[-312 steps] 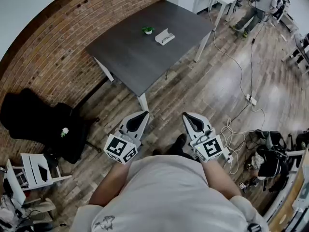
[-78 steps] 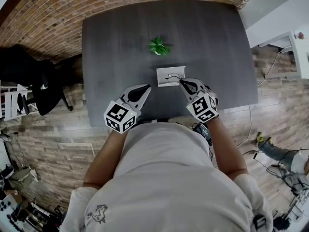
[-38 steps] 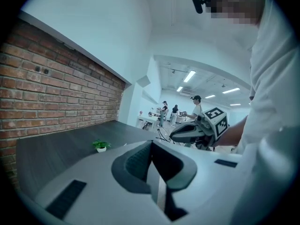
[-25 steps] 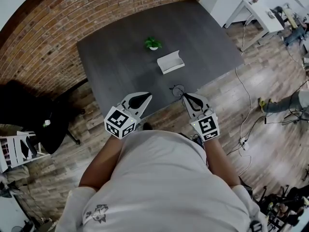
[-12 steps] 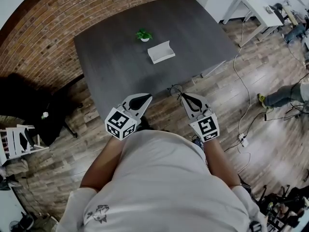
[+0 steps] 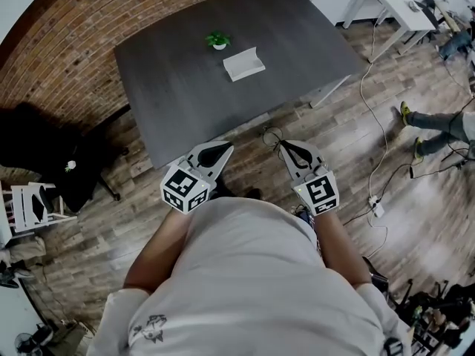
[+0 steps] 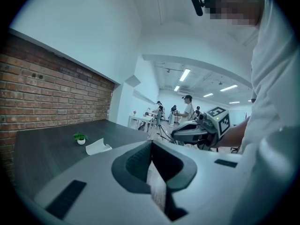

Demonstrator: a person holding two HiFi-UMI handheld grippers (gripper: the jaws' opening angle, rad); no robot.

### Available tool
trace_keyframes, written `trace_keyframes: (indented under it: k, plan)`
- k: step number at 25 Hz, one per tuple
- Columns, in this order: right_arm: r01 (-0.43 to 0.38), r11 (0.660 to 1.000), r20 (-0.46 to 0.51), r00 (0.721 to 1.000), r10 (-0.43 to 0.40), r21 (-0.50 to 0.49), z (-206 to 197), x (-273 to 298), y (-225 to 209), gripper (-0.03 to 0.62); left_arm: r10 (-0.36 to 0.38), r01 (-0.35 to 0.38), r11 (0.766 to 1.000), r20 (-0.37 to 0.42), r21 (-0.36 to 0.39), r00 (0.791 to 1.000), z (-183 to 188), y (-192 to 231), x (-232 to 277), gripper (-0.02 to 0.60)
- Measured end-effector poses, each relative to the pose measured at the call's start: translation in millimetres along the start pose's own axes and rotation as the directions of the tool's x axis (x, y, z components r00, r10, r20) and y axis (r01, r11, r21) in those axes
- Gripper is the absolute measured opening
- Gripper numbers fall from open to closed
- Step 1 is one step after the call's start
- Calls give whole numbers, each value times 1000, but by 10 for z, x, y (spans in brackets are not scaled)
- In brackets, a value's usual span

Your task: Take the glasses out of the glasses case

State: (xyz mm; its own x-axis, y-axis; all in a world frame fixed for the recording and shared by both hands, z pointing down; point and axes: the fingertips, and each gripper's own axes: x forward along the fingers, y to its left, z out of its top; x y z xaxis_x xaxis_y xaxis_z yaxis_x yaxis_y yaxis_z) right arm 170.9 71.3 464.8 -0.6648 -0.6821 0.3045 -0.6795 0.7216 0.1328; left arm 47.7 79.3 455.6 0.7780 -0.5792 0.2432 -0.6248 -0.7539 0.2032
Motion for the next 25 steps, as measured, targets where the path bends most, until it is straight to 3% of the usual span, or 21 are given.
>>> trace_keyframes:
  k: [12, 25]
  plan:
    - [46, 999, 5, 999, -46, -1, 109, -154, 345, 12, -46, 46, 998, 3, 36, 999, 14, -135, -411, 11]
    - [75, 997, -12, 997, -75, 5, 295, -174, 1385, 12, -62, 62, 997, 10, 47, 998, -191, -72, -1552, 11]
